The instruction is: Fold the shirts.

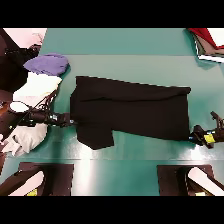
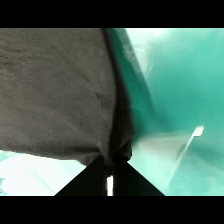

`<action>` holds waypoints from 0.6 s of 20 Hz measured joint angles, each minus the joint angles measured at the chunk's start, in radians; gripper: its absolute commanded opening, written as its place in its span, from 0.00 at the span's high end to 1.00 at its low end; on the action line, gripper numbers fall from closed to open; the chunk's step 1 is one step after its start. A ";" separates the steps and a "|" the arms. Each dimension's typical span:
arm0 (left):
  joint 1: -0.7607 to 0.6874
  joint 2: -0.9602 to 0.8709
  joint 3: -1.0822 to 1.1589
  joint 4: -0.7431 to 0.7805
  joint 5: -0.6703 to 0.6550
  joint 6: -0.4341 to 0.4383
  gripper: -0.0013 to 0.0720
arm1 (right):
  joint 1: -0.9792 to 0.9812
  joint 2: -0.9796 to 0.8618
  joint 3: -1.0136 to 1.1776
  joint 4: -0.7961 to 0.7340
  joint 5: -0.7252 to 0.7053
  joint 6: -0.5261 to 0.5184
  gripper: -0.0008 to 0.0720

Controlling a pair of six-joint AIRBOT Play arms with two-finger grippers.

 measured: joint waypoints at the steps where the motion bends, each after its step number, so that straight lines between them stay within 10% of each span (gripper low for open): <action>1: 0.000 0.019 0.000 0.023 -0.020 -0.015 0.95 | 0.003 0.013 0.021 -0.019 0.018 -0.001 0.97; 12: 0.000 0.443 -0.036 0.121 -0.376 -0.269 0.95 | 0.050 0.267 0.144 -0.243 0.201 -0.002 0.97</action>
